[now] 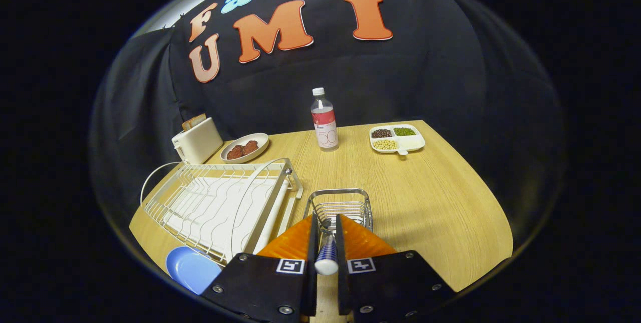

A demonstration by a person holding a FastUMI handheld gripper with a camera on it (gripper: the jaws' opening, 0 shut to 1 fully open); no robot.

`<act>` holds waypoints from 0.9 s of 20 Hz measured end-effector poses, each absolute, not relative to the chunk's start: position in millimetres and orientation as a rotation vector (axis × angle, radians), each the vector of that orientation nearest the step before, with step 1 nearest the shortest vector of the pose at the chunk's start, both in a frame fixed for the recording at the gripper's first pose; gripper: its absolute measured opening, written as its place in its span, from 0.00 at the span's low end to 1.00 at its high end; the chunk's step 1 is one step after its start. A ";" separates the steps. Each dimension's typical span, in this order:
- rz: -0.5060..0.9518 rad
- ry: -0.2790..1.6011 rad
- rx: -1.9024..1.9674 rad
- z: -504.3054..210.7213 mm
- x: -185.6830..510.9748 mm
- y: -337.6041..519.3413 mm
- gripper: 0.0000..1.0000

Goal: Take the plate from the dish rack, then take the spoon from the basket and place it into the plate.

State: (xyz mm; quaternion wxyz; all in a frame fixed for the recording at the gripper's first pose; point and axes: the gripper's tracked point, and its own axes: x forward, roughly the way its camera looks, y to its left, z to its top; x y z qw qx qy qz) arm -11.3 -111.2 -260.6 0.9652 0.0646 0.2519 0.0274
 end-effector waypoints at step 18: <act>0.017 0.334 0.112 -118.1 -49.9 -99.9 0.16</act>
